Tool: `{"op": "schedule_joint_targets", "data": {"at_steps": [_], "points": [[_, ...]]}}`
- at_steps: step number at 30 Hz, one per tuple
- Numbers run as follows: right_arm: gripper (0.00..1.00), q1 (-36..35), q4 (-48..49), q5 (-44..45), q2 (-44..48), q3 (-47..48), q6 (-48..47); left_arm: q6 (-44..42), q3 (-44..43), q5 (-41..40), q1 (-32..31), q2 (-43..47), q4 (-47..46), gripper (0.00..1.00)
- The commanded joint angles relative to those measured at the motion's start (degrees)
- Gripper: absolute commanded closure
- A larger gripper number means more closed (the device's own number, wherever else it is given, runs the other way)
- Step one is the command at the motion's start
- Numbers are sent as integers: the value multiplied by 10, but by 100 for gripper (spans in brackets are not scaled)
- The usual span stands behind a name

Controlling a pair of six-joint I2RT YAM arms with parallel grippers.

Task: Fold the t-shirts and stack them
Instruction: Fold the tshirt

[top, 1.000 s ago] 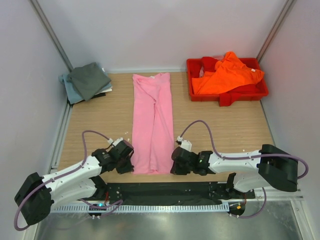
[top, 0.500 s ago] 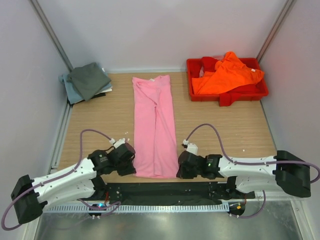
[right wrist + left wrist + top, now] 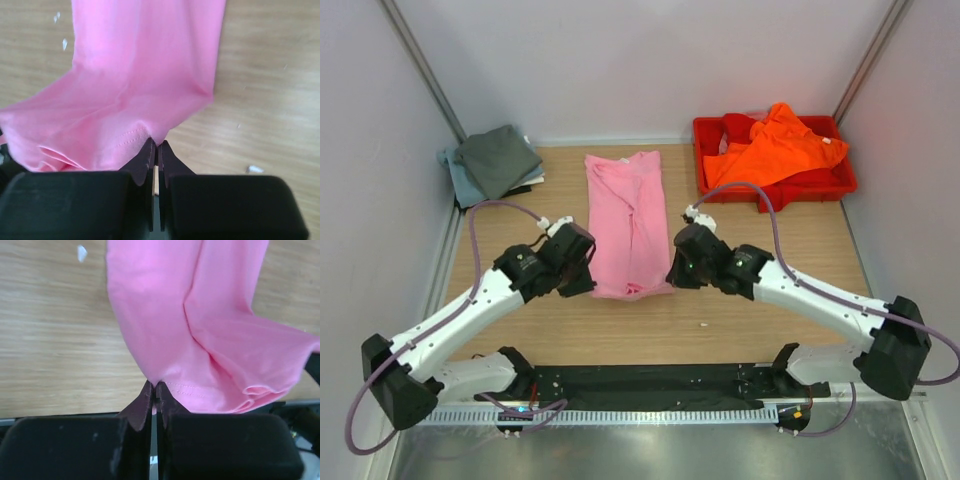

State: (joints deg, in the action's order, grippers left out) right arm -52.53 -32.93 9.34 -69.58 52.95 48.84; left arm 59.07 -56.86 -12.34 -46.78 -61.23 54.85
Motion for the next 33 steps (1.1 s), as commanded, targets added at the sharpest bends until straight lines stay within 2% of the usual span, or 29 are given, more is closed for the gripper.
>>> {"op": "schedule_joint_targets", "data": {"at_steps": [1, 7, 15, 27, 31, 32, 33], "points": [[99, 46, -33, -15, -60, 75, -110, -93, -53, 16, 76, -44, 7, 100], [99, 114, -45, -47, -164, 203, -181, -162, -147, 38, 150, -145, -13, 100], [99, 178, -50, -86, -271, 294, -229, -212, -225, 73, 222, -273, -46, 100], [99, 239, -66, -142, -407, 441, -264, -250, -395, 97, 277, -451, -28, 100], [99, 255, -67, -165, -481, 507, -271, -258, -476, 104, 291, -548, -16, 100], [95, 259, -71, -172, -523, 529, -277, -259, -499, 101, 295, -572, -9, 100], [80, 268, -78, -178, -545, 554, -278, -258, -520, 101, 302, -593, 0, 96]]}}
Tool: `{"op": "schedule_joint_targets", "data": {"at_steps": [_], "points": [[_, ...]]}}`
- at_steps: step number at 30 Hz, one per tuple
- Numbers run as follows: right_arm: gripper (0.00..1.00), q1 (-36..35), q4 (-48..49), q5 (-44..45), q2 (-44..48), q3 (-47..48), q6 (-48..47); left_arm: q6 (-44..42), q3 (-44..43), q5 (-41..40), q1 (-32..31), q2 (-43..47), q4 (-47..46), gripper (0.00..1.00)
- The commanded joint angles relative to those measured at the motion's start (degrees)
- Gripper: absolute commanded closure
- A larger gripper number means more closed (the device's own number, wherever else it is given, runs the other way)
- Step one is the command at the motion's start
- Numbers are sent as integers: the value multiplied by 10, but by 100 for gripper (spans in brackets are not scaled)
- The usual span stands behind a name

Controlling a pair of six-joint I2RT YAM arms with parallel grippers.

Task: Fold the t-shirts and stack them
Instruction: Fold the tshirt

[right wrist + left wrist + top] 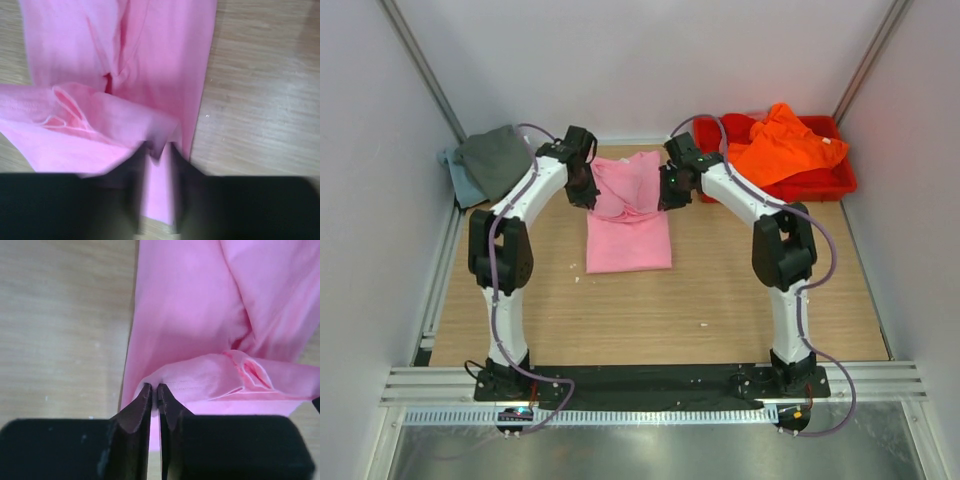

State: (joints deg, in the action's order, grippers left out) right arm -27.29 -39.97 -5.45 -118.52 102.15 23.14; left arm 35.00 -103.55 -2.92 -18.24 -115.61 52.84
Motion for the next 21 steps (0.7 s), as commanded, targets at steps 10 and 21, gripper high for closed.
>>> {"op": "schedule_joint_targets", "data": {"at_steps": [10, 21], "points": [[27, 33, -70, -3, -42, 172, -21, -41, -244, -2, 30, -89, 120, 0], [27, -20, 65, -46, 339, -191, 148, 27, 113, 63, -46, 299, 30, 0]]}}
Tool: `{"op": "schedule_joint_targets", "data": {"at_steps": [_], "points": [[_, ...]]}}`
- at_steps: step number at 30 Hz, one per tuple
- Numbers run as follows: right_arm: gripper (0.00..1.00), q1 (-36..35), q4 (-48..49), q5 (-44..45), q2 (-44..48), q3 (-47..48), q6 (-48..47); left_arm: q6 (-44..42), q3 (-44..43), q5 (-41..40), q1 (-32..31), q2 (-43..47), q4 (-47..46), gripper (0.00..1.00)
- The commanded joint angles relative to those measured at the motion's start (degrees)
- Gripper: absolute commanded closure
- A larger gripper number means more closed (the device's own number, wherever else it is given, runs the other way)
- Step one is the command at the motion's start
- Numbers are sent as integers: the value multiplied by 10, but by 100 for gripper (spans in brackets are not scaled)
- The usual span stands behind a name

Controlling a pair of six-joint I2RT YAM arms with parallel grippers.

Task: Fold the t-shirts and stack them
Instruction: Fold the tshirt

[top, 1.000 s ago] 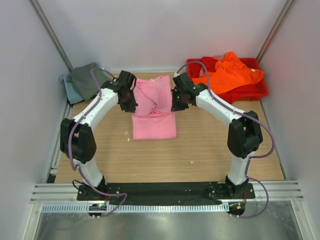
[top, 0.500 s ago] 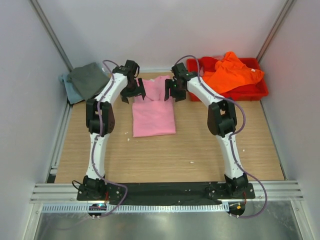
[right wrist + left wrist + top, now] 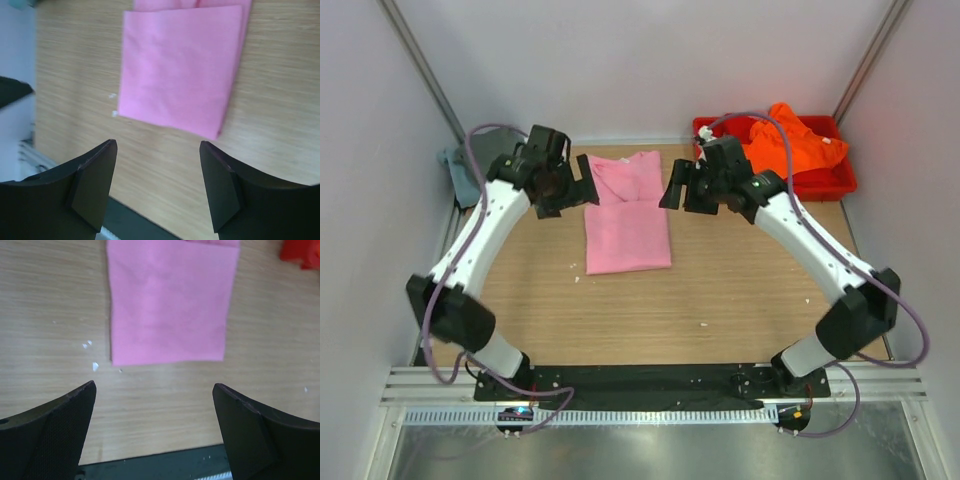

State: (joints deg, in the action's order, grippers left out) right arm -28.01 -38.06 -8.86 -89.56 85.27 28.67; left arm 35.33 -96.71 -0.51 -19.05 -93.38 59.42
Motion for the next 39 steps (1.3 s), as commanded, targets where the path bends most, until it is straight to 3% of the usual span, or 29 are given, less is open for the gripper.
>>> {"op": "schedule_joint_targets", "data": {"at_steps": [1, 3, 7, 10, 14, 20, 25, 39], "points": [[27, -26, 40, -7, 80, -14, 143, 25, 76, 40, -42, 123, -45, 0], [25, -103, 39, 21, 99, 8, 185, 22, 99, 46, -42, 156, -47, 0], [21, -238, -31, 163, 96, 156, 281, -3, 125, 32, -42, 189, -9, 0], [20, -279, -89, 210, 78, 224, 338, 5, 185, 12, -42, 205, -37, 0], [18, -282, -131, 265, 61, 276, 357, 34, 284, -11, -42, 229, -115, 0], [3, -277, -189, 278, -4, 404, 326, 54, 365, -26, -42, 234, -163, 0], [2, -228, -172, 208, -18, 408, 340, 47, 384, -36, -42, 245, -155, 0], [3, -148, -125, 56, -56, 400, 488, 44, 402, -35, -42, 283, -129, 1]]}}
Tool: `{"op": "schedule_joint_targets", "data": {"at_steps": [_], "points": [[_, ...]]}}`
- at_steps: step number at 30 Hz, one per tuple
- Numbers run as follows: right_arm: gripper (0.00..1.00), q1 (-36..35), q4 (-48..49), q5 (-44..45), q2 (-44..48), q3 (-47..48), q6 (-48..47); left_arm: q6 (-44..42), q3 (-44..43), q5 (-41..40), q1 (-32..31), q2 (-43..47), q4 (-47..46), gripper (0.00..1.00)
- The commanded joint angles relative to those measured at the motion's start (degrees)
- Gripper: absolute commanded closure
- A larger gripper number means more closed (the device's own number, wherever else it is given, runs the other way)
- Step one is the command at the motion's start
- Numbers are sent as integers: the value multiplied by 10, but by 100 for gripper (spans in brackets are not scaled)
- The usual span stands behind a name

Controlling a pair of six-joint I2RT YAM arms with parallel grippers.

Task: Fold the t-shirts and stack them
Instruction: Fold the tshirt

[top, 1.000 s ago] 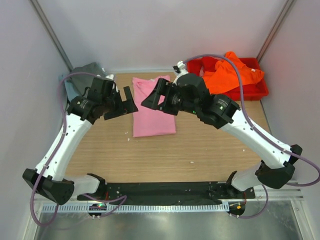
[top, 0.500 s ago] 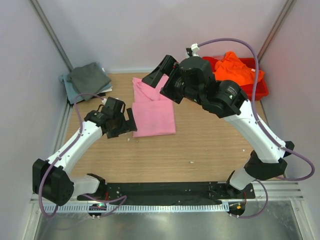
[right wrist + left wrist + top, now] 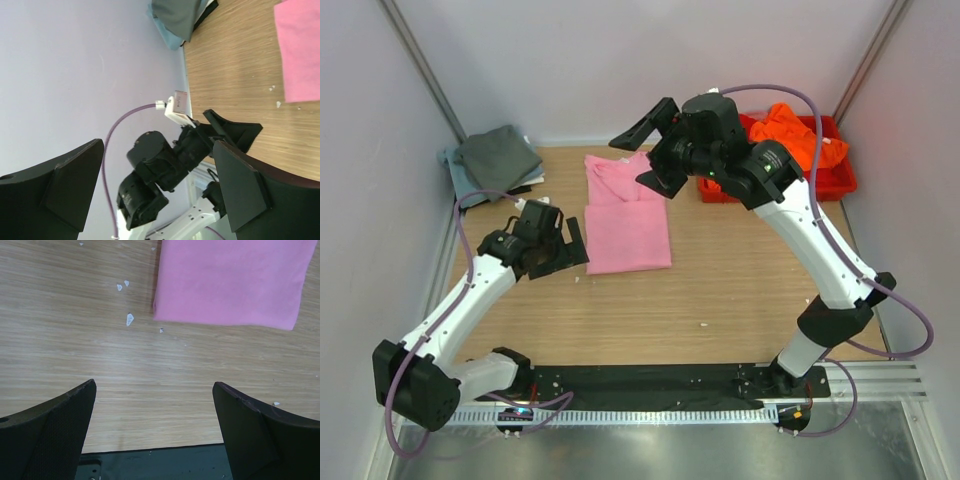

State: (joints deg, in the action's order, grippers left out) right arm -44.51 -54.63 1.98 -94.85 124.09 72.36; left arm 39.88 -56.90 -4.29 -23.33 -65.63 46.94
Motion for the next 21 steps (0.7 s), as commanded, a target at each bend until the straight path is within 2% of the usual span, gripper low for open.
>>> {"op": "schedule_joint_targets", "data": {"at_steps": [1, 2, 5, 8, 11, 12, 14, 15, 19, 21], "points": [[3, 23, 50, -66, -5, 10, 57, -1, 3, 3, 0, 6, -4, 0], [3, 35, 67, -102, -9, 4, 62, 0, 4, 4, 1, 8, -4, 0], [2, 64, 103, -132, -29, 2, 89, -1, 3, 3, 1, 13, -3, 0], [0, 72, 206, -120, -28, -56, 26, -2, 2, 0, 1, 16, -1, 0], [0, 99, 355, -191, -11, -178, -83, -2, 0, -11, 1, 16, -2, 0], [0, 115, 415, -204, -2, -262, -92, -2, 0, -17, 1, 14, -4, 0], [0, 130, 456, -235, 27, -345, -107, -8, 2, -30, 1, 7, -3, 0], [0, 134, 462, -239, 35, -404, -136, -9, 6, -31, 1, 5, -9, 0], [0, 132, 402, -190, 84, -523, -234, -6, 28, -21, 7, -13, -39, 0], [7, 134, 404, -154, 107, -591, -256, -6, 42, -11, 12, -29, -63, 0]]}}
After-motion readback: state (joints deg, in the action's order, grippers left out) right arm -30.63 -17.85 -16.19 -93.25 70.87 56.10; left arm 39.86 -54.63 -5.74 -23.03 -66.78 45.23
